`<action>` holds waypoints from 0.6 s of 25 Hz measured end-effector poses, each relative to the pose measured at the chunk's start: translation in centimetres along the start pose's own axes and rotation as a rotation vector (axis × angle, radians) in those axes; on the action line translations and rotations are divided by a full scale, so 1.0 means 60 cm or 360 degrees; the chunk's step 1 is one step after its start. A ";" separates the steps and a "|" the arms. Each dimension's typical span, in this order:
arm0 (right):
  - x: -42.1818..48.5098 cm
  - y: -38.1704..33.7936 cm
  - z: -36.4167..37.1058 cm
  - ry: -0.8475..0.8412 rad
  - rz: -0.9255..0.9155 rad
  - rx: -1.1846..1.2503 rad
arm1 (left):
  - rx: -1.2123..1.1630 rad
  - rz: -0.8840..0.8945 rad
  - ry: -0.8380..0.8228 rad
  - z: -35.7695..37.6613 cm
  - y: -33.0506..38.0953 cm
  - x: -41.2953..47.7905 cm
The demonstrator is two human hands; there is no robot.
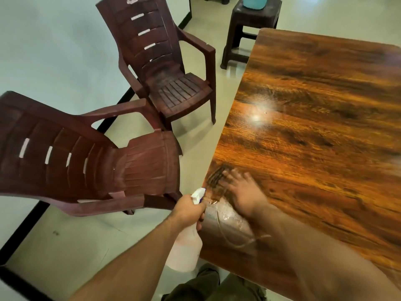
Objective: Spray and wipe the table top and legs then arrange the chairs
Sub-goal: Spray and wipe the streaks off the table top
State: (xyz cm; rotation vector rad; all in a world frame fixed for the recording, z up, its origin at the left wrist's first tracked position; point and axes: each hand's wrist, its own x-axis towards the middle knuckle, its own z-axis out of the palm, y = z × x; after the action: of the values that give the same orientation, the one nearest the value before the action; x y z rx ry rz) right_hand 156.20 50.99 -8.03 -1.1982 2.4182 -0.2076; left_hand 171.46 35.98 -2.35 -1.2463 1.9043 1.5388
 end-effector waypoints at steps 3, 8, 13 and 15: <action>0.012 -0.057 -0.007 0.0104 0.0550 -0.0007 | -0.0061 -0.0024 0.0063 -0.021 -0.026 0.002; -0.032 -0.094 0.022 -0.0277 -0.0570 -0.0138 | -0.0002 -0.0012 0.0053 -0.051 -0.050 -0.012; -0.019 -0.128 0.038 0.0002 0.0352 0.0036 | 0.0028 0.0031 -0.0003 -0.048 -0.067 -0.027; -0.085 -0.158 0.062 -0.0186 -0.0196 -0.0015 | 0.0060 0.0034 -0.0067 -0.037 -0.072 -0.032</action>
State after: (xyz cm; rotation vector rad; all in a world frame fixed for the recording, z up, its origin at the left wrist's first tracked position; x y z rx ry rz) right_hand 167.41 49.39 -6.76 -1.3271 2.2498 -0.1589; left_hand 176.50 34.66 -2.62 -1.1720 1.9171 1.5206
